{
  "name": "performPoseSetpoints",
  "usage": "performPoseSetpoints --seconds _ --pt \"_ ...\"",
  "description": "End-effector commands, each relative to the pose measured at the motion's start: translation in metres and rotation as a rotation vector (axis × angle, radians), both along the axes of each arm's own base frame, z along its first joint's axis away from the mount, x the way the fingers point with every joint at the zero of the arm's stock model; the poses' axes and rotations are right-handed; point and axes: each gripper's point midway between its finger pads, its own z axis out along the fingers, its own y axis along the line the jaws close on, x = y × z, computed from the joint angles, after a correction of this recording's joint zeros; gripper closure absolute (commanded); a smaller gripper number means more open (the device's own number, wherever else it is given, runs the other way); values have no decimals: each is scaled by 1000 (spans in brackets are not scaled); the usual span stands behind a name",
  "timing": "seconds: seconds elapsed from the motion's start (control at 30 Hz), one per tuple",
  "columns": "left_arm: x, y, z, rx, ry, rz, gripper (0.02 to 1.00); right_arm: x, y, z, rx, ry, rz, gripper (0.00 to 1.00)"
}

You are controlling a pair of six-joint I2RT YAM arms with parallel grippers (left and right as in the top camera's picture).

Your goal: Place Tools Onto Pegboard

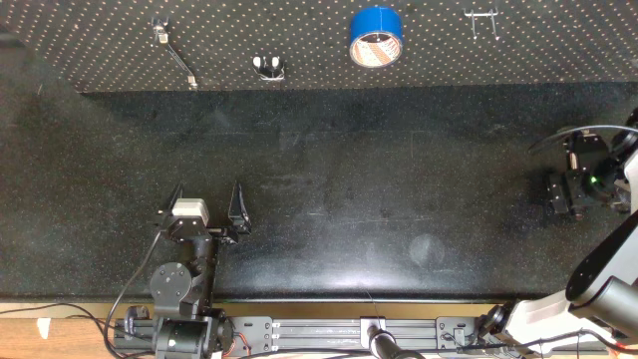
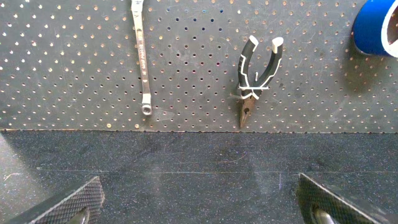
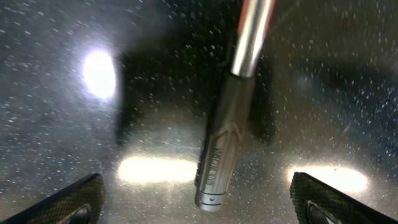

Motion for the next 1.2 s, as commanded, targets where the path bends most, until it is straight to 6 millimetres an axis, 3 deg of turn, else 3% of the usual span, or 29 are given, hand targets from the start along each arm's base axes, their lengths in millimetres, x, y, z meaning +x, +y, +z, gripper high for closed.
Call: performPoseSetpoints --seconds 0.03,0.53,0.73,0.87,0.93,1.2 --pt "0 2 0 10 -2 11 23 -5 -3 -6 13 12 2 27" --pt "0 2 0 10 -2 11 25 -5 -3 -13 26 26 2 38" --pt "0 2 0 10 -2 11 23 -5 -2 -15 30 32 2 266" --pt "0 2 0 10 -2 11 23 -5 -2 -15 30 32 2 297" --pt "0 2 0 10 -2 11 23 -5 -2 -15 30 32 2 386" --pt "0 2 0 10 -2 11 23 -5 -2 -15 30 32 2 492"
